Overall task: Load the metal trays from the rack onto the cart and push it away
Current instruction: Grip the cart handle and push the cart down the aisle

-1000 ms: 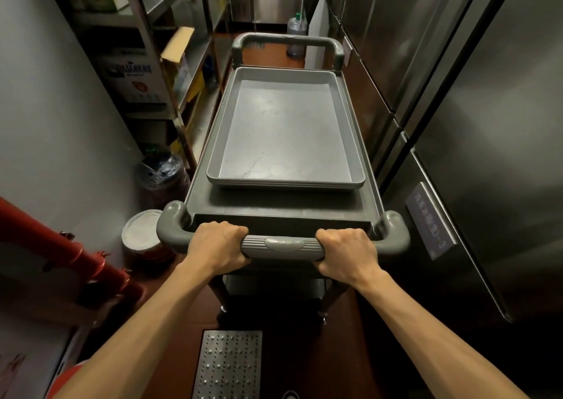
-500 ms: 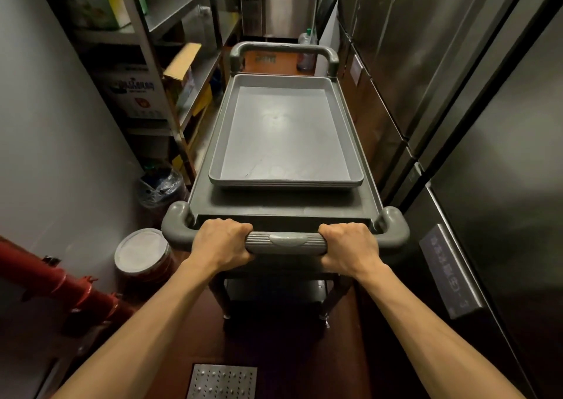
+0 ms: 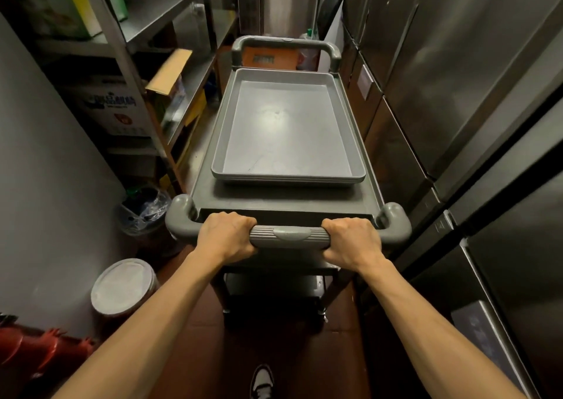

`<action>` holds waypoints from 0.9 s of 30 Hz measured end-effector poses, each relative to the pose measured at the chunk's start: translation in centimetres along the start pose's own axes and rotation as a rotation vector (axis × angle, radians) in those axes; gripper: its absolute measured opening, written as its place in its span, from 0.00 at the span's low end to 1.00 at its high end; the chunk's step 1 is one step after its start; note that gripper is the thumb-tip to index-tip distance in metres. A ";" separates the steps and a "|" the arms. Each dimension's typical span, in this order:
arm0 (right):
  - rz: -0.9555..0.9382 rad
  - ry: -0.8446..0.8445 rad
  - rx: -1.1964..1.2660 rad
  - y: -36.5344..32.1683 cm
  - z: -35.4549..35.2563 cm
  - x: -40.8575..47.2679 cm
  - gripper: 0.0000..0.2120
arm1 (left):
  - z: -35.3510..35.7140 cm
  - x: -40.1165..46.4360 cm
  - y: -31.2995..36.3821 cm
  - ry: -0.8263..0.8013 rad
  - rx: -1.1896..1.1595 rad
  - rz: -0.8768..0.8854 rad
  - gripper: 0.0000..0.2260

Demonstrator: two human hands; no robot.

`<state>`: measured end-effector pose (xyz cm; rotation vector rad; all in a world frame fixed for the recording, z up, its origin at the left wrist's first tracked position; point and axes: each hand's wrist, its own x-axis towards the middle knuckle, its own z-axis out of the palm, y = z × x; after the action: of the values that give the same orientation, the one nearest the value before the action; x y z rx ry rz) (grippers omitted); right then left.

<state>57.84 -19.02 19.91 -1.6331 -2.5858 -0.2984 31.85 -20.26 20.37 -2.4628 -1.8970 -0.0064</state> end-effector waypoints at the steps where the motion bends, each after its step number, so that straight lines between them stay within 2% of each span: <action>1: 0.001 0.000 -0.005 0.4 0.3 1.2 0.10 | 0.1 1.2 -0.4 0.000 0.009 0.001 0.14; 16: 0.003 -0.029 0.039 9.3 4.7 21.5 0.10 | 0.8 22.9 -6.9 0.010 -0.011 -0.009 0.13; 27: -0.044 0.029 0.029 17.3 8.1 37.0 0.11 | 0.8 39.5 -10.5 -0.013 0.008 -0.054 0.13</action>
<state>57.74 22.63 20.17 -1.5520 -2.5950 -0.2839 31.78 20.64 20.72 -2.4113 -1.9644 0.0158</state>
